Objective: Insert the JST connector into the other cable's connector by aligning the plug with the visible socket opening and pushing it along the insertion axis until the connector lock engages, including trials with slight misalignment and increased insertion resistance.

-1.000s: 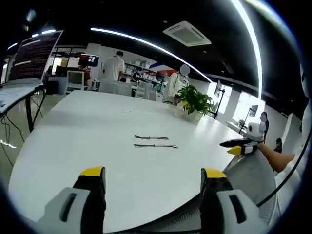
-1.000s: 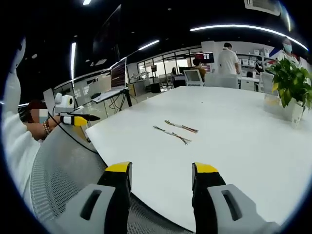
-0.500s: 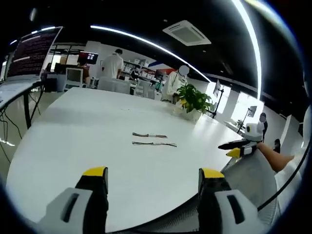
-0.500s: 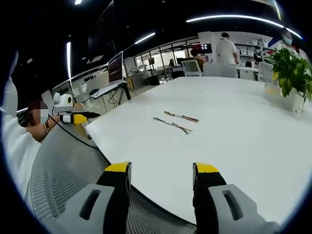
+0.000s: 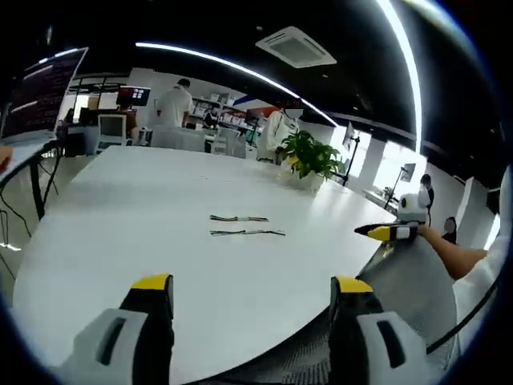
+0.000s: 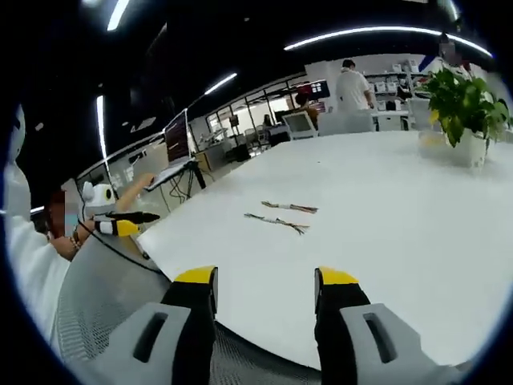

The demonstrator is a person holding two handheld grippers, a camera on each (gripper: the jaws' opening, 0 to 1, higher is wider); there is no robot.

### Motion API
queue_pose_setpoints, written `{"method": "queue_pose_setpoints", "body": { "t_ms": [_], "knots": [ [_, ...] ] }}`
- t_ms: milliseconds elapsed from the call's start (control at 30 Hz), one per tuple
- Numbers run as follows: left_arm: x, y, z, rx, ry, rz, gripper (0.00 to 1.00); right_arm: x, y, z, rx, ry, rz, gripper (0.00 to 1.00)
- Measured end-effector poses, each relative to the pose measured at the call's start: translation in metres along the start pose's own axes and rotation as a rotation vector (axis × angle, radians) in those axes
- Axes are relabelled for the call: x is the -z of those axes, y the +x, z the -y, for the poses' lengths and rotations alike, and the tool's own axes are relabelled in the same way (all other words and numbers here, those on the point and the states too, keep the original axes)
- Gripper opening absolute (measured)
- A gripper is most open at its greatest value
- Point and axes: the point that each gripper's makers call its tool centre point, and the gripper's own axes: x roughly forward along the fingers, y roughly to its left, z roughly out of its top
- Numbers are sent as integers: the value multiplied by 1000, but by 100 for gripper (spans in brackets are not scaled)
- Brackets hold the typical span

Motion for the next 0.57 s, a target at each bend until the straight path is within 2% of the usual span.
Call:
{"method": "queue_pose_setpoints", "body": {
  "t_ms": [67, 133, 167, 200, 233, 300, 400, 467, 533, 567],
  "knots": [
    [-2, 0, -1, 14, -34, 26, 78, -6, 0, 0, -5, 54, 45, 51],
    [-7, -1, -1, 23, -32, 53, 77, -7, 1, 4, 22, 66, 42, 51],
    [-12, 0, 1, 39, -17, 76, 77, -6, 3, 6, 29, 37, 36, 50],
    [-7, 1, 8, 67, 31, 45, 77, 3, 2, 8, 33, 12, -23, 48],
    [-6, 1, 7, 65, 59, 30, 75, 9, 4, -1, -5, 6, -69, 47],
    [-5, 2, 9, 74, 85, 13, 74, 12, 5, -4, -13, -24, -90, 43],
    [-4, 3, 11, 94, 62, 16, 75, 11, 6, -3, -6, -46, -88, 40],
    [-2, 2, 8, 77, 50, 11, 75, 13, 5, -2, 0, -36, -93, 41],
    [-5, 0, 6, 62, 39, 37, 75, 12, 4, -2, 1, -25, -78, 43],
    [-10, 0, 10, 87, 48, 68, 74, 11, 4, -2, -2, -20, -71, 43]
  ]
}}
